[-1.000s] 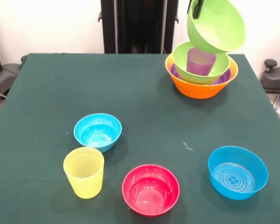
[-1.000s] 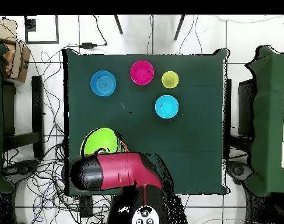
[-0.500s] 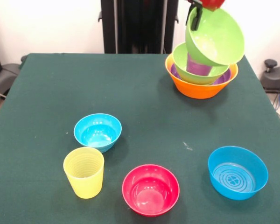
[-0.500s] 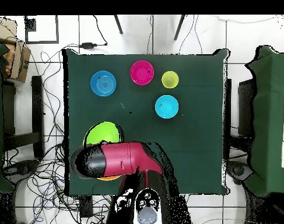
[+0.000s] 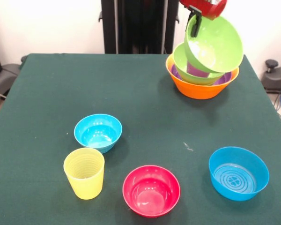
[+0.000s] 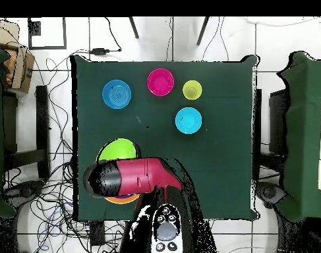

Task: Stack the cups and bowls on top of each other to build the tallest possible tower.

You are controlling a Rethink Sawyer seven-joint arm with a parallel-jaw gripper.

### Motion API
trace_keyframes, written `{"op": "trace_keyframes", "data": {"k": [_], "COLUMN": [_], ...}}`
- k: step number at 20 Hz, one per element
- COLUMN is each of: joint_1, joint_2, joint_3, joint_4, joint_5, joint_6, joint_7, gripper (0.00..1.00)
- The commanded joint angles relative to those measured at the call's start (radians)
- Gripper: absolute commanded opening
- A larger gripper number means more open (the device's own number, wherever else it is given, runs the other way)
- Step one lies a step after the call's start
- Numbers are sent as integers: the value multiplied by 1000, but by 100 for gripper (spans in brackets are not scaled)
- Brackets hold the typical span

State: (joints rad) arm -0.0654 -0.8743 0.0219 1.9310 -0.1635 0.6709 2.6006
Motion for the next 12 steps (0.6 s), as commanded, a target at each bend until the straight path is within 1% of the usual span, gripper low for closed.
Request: {"op": "trace_keyframes", "data": {"k": [1, 4, 7, 12], "joint_1": [-20, -24, -30, -24], "joint_2": [26, 17, -9, -34], "joint_3": [82, 81, 79, 79], "joint_4": [-7, 5, 25, 45], "joint_5": [-41, -42, -38, -30], "joint_6": [-11, -15, -8, 0], "joint_7": [-84, -87, -94, -85], "gripper": [0, 0, 0, 0]}}
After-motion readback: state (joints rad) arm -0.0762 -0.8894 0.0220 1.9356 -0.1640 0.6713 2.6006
